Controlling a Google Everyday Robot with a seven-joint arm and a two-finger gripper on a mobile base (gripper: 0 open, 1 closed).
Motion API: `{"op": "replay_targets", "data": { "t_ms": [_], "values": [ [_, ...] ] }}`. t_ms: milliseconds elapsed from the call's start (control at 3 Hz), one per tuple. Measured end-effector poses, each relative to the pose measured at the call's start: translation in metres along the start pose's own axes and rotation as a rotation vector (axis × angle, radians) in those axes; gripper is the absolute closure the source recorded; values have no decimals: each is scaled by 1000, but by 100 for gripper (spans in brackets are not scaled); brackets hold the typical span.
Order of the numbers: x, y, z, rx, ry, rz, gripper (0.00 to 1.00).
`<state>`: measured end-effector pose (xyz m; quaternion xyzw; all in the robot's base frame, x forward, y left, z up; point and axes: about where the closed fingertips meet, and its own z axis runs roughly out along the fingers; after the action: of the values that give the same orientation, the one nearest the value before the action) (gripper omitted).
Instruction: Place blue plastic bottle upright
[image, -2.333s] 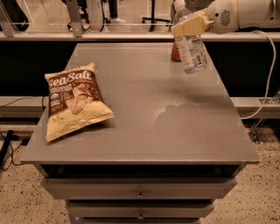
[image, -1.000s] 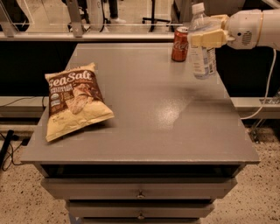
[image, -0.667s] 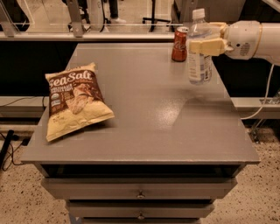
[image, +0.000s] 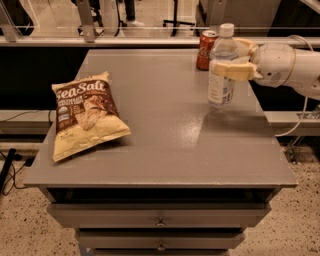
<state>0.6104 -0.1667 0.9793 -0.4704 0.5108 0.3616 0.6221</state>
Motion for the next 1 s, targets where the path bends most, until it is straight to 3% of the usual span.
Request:
{"op": "replay_targets", "data": {
  "t_ms": [667, 1000],
  "values": [
    [11, 13, -1, -27, -107, -1, 100],
    [12, 11, -7, -12, -164, 21, 84]
  ]
}}
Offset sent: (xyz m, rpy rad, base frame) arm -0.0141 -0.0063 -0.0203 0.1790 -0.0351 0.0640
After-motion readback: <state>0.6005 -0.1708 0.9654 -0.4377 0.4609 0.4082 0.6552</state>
